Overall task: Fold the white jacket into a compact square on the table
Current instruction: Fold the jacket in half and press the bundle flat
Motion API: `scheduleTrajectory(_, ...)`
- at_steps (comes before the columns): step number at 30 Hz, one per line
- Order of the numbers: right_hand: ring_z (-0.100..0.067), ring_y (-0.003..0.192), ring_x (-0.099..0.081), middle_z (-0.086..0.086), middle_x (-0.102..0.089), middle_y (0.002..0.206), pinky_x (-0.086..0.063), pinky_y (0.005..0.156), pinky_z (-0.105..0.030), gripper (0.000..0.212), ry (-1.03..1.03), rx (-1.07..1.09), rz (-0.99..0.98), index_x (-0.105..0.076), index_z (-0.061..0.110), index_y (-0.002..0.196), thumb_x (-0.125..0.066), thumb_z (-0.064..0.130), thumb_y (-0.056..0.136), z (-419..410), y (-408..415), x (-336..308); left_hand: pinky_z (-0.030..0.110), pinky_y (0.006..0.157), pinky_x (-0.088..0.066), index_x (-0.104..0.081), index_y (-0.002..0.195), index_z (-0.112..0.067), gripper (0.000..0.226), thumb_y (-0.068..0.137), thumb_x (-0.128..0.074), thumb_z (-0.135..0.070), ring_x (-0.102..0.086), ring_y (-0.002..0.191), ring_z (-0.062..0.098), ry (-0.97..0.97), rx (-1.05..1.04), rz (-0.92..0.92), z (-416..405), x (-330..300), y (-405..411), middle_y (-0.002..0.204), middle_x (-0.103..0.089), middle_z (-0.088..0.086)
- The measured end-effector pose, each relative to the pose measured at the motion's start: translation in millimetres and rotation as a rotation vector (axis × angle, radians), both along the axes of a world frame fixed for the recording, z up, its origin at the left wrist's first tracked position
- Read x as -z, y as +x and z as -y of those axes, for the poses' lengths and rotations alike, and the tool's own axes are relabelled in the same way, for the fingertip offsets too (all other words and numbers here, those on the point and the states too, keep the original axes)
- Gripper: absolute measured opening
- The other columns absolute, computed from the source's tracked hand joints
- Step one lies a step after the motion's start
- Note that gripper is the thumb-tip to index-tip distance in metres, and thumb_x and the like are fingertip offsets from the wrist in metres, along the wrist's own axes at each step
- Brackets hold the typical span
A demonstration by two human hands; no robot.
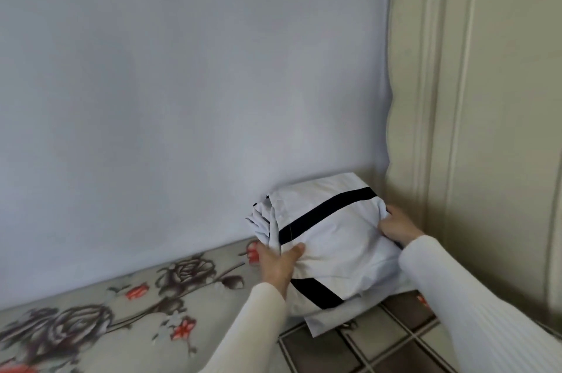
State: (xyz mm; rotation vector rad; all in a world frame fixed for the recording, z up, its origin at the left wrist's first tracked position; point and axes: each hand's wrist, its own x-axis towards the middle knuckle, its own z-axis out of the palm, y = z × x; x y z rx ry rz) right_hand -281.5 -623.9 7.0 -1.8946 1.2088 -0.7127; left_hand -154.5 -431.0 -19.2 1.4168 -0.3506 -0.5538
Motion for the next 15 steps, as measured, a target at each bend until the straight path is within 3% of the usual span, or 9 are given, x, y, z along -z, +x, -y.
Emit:
scheduleTrajectory(6,-0.034,0.117,-0.054,-0.018,-0.056,0.129,-0.041,0.089,-0.029,0.038,-0.001,-0.046,-0.147,-0.053,0.001,0.125,-0.032,0.018,0.1,13,8,32,0.033,0.11,-0.031,-0.023,0.146,-0.019,0.082,0.08,-0.071,-0.008,-0.036,0.135,0.025,0.014,0.039,0.032,9,29,6,0.149,-0.03,0.005)
scheduleTrajectory(10,-0.034,0.118,-0.053,-0.019,-0.055,0.13,-0.039,0.089,-0.029,0.041,0.0,-0.067,-0.211,-0.052,0.0,0.126,-0.03,0.022,0.101,17,10,38,0.029,0.097,-0.036,-0.021,0.14,-0.011,0.08,0.079,-0.073,-0.013,-0.044,0.128,0.028,0.127,0.031,-0.008,13,35,12,0.143,-0.041,0.011)
scheduleTrajectory(15,-0.036,0.127,-0.046,-0.019,-0.047,0.139,-0.038,0.105,-0.04,0.042,-0.091,-0.013,-0.403,-0.036,0.005,0.137,-0.037,0.019,0.098,7,3,38,0.035,0.11,-0.03,-0.002,0.147,-0.005,0.097,0.082,-0.07,-0.027,-0.033,0.137,0.033,0.3,-0.002,0.085,10,29,3,0.149,-0.03,0.018)
